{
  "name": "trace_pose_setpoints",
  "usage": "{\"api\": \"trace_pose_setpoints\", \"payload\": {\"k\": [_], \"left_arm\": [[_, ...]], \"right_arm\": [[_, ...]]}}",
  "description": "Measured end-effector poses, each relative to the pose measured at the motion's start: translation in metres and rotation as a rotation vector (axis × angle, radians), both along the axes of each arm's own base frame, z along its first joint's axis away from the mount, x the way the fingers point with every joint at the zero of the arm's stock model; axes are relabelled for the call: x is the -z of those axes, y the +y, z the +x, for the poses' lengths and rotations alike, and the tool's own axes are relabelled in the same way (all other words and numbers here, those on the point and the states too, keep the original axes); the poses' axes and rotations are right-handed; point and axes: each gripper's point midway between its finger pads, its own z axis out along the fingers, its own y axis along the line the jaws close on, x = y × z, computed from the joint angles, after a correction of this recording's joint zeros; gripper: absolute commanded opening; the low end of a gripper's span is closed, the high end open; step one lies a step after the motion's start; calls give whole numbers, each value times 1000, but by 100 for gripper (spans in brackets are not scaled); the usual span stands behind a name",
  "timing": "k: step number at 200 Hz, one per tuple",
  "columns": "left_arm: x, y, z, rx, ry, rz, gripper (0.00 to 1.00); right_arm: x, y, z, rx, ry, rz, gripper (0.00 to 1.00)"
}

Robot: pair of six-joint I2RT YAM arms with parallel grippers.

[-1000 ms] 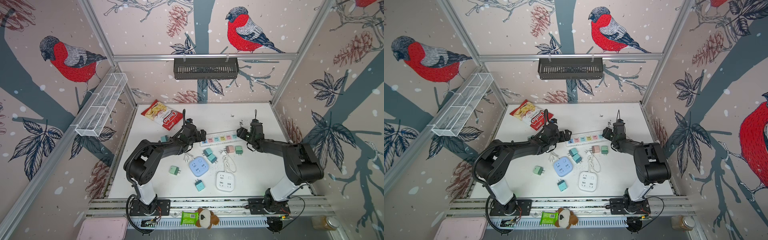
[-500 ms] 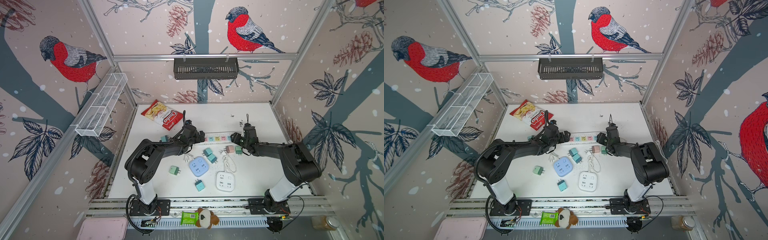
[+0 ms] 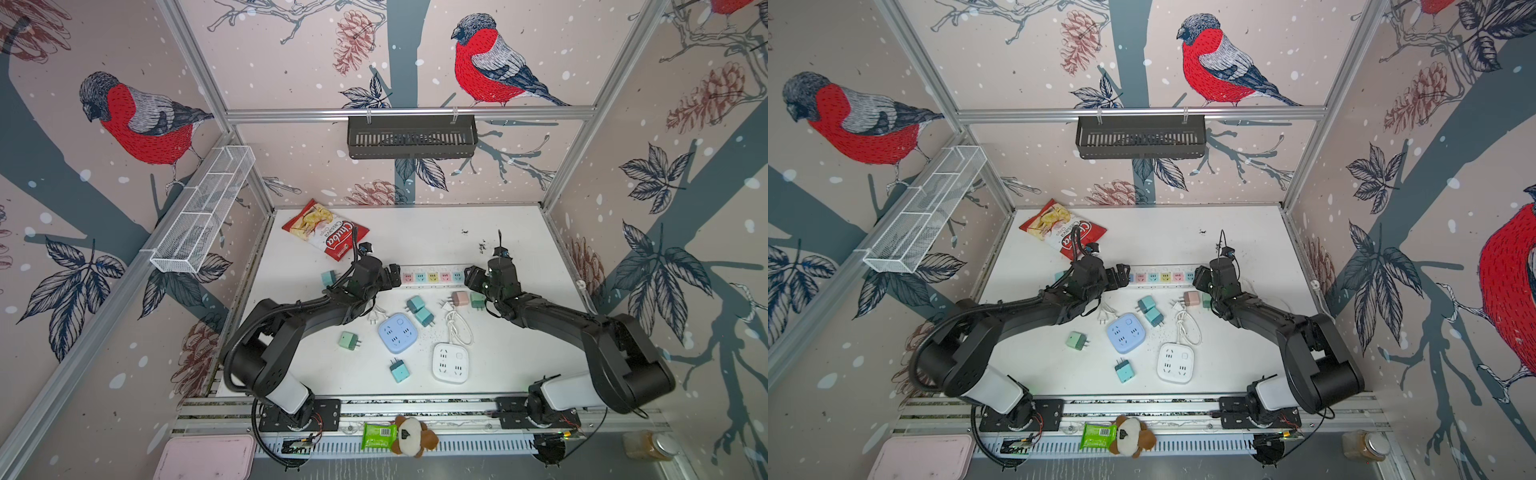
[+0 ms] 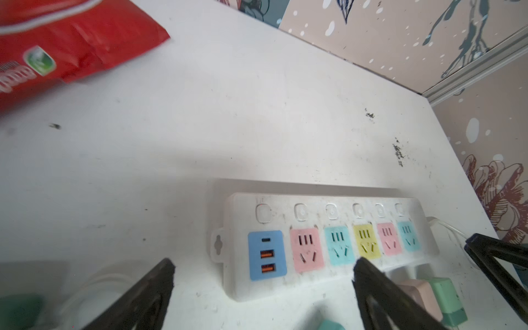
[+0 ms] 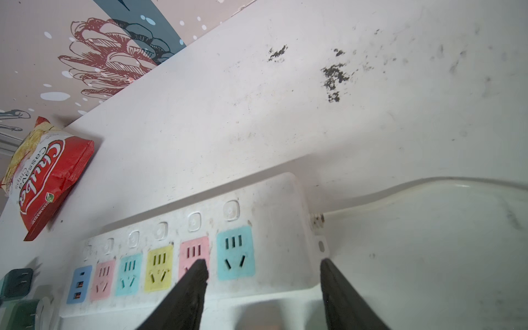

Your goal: Insert the plug

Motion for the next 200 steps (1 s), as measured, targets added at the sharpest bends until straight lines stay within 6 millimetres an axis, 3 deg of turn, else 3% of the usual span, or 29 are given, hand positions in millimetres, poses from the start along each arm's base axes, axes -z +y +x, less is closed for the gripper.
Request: {"api": "trace_pose_setpoints", "payload": {"k": [46, 64, 82, 120, 163, 200], "left_arm": [[-64, 65, -36, -161, -228, 24, 97], [-78, 92, -51, -233, -298, 58, 97], [-87, 116, -66, -292, -351, 86, 97], [-75, 152, -92, -384, -389, 142, 98], [-28, 178, -109, -453, -369, 220, 98], [-33, 179, -108, -471, -380, 197, 98]], "right_arm": [[-1, 23, -46, -48, -14, -56, 56], [-5, 27, -61, -57, -36, -67, 56], [-4, 16, -71, -19, -49, -78, 56], [3, -12, -87, 63, -61, -101, 58], [21, -27, -87, 111, -13, -130, 59], [46, -32, -74, 110, 86, -154, 55]]}}
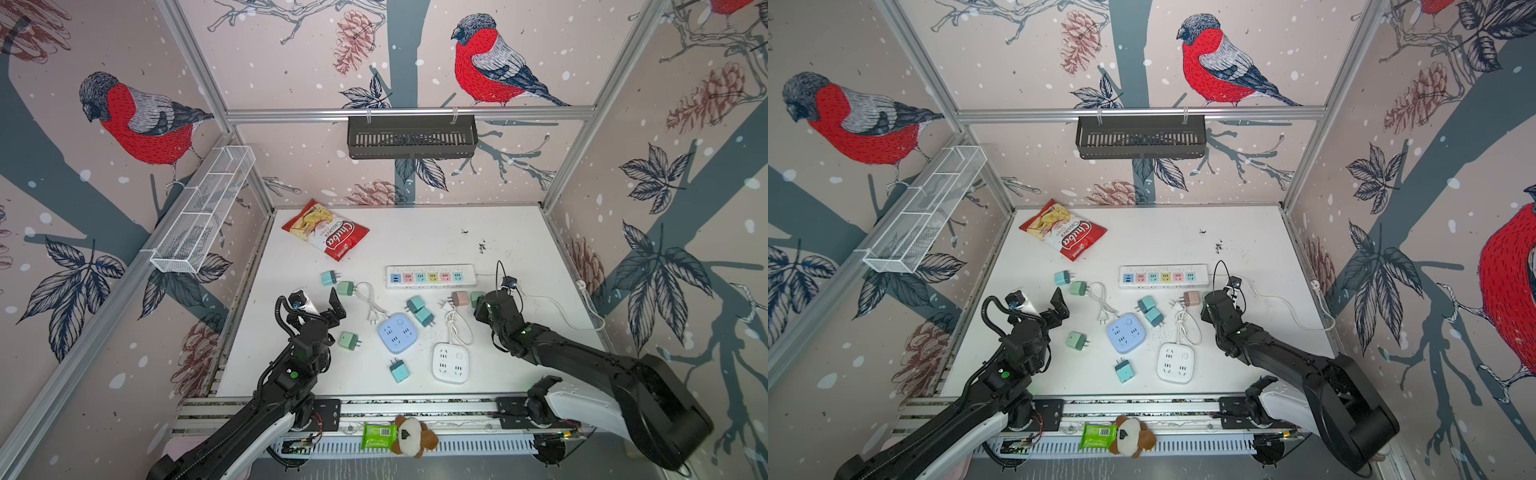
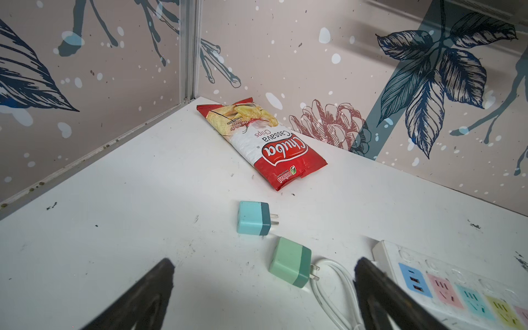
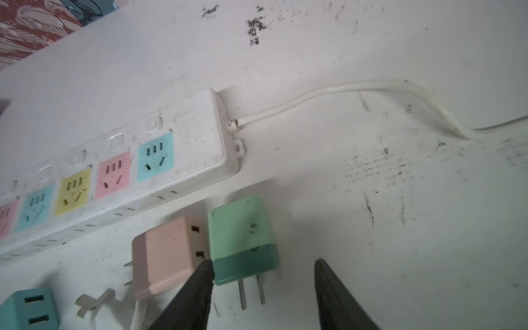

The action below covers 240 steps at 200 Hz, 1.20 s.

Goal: Insert the plug
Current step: 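Grasp the mint-green charger with the right gripper while the left arm draws back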

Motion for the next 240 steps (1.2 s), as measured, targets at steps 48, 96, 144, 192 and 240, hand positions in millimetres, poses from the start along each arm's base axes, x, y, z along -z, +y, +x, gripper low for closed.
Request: {"api": "trace_pose_setpoints", "payload": {"k": [48, 96, 144, 192, 240], "left_arm": [[3, -3, 2, 9, 21, 1, 98], [4, -4, 4, 11, 27, 0, 97], [5, -5, 4, 11, 30, 2, 98], [4, -5, 4, 12, 32, 3, 98], [5, -5, 5, 12, 35, 5, 97]], "right_arm": [[24, 17, 11, -63, 80, 8, 55], [21, 20, 14, -70, 75, 6, 56], [23, 15, 15, -49, 79, -21, 57], [26, 14, 20, -35, 90, -45, 56], [27, 18, 28, -40, 86, -79, 40]]}}
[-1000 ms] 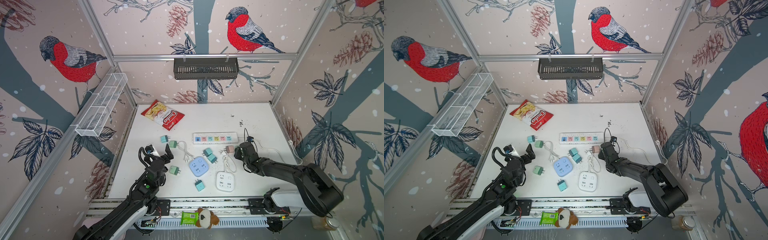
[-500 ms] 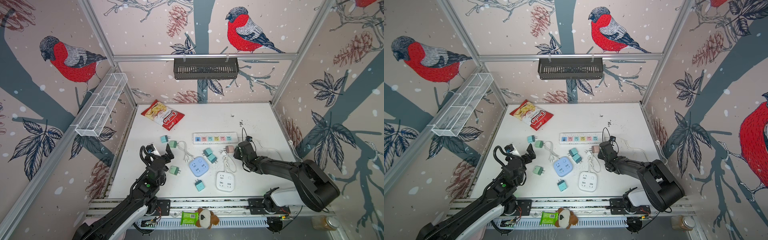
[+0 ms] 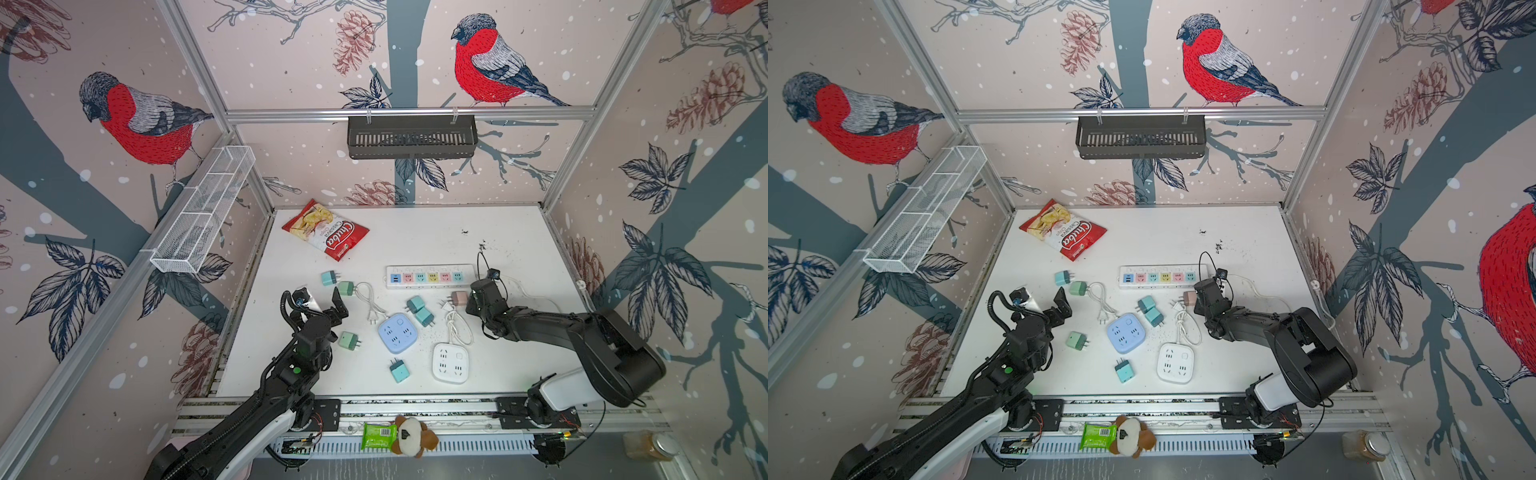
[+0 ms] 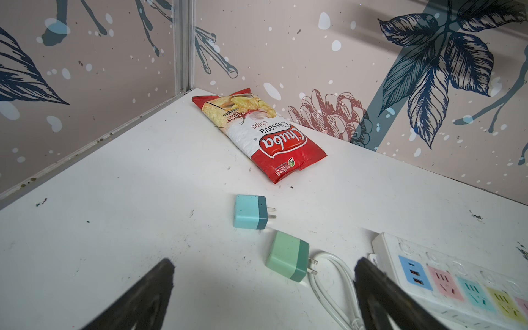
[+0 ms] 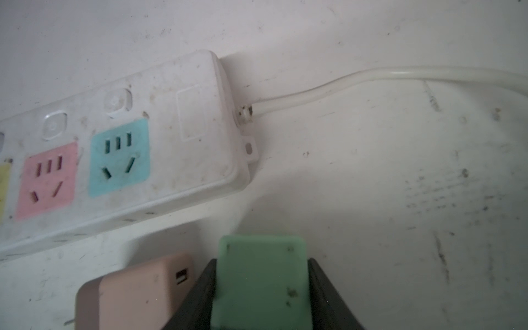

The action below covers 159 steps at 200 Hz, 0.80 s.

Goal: Insert the plug
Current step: 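Grasp the mint-green charger with the right gripper while the left arm draws back, then lift the green charger with the right gripper toward the left gripper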

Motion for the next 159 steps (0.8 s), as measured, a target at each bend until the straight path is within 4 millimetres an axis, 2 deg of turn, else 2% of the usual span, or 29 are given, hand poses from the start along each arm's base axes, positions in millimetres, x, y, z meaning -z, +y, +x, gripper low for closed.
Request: {"api": "trace_pose_setpoints", "payload": {"k": [57, 76, 106, 139, 159], "left_arm": [[1, -1, 1, 3, 4, 2, 98], [-2, -4, 2, 16, 2, -3, 98], [-24, -20, 7, 91, -30, -37, 98], [-58, -58, 13, 282, -61, -99, 98], [-69, -75, 9, 382, -79, -108, 98]], "right_arm": [[-3, 1, -5, -8, -5, -7, 26], [-11, 4, -7, -16, -29, -1, 22], [-41, 16, -12, -48, -123, 23, 18], [-78, 33, -25, -106, -271, 48, 10], [-102, 41, -33, -148, -380, 68, 7]]}}
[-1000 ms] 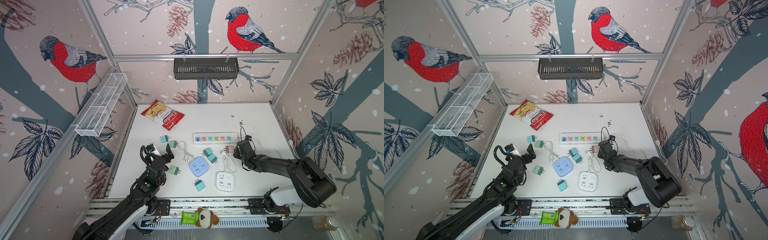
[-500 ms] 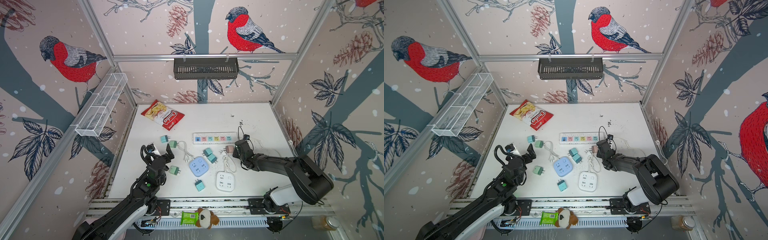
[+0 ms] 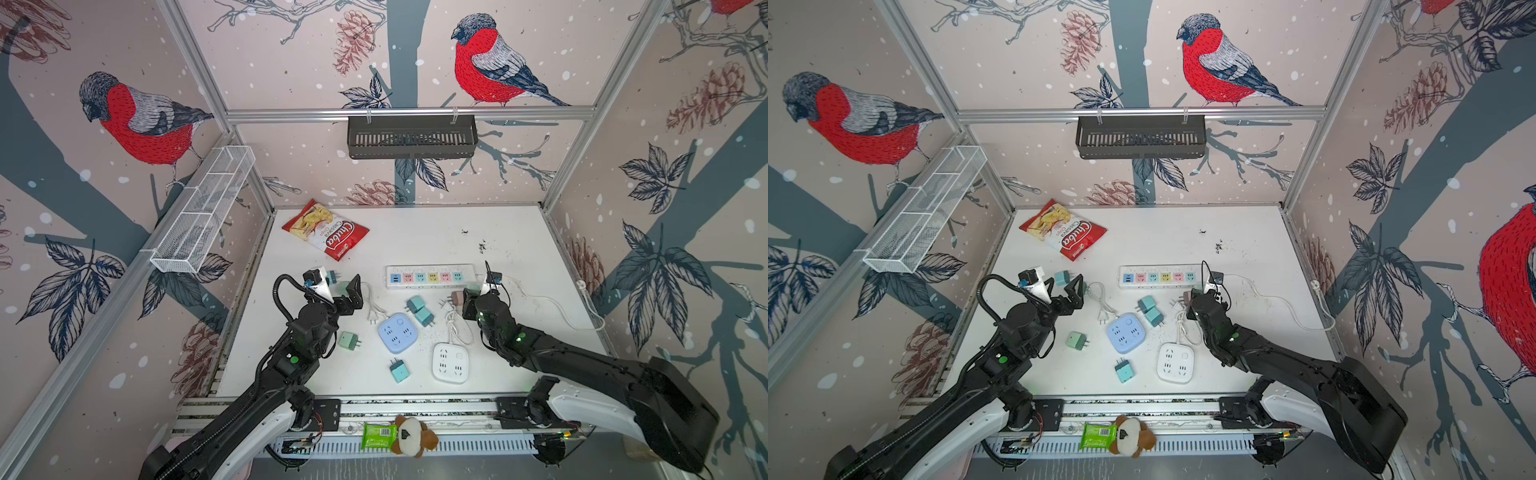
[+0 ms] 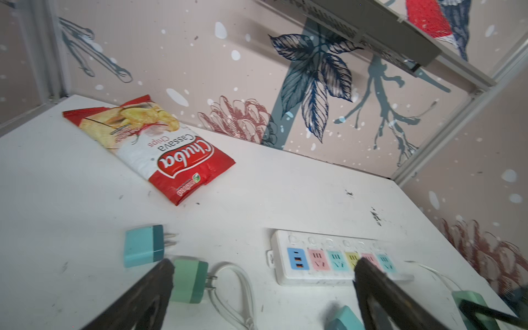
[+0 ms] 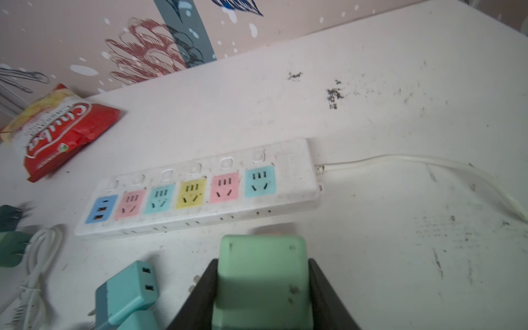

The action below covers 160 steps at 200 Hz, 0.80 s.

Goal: Insert the plug
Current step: 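Lift the green charger with the right gripper toward the left gripper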

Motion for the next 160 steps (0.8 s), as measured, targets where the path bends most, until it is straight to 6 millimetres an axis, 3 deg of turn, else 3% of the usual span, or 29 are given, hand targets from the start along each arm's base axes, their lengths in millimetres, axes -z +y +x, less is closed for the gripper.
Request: {"api": "trace_pose_setpoints", "payload": {"k": [23, 54, 83, 101, 139, 160], "left_arm": [[-14, -18, -7, 114, -28, -13, 98], [-56, -28, -21, 204, -131, -56, 98], [-72, -40, -37, 312, -192, -59, 97], [-75, -52, -44, 393, -195, -62, 94], [-73, -87, -53, 588, -169, -66, 87], [-65, -111, -55, 681, -130, -62, 84]], "right_arm": [[-29, 10, -10, -63, -134, 19, 7], [-71, 19, -18, -134, -342, 7, 4], [-105, 27, -23, -191, -517, -15, 3], [-103, 33, -28, -249, -570, -64, 2], [-82, 33, -38, -316, -601, -174, 2], [-87, 39, -43, -355, -637, -174, 2]]}}
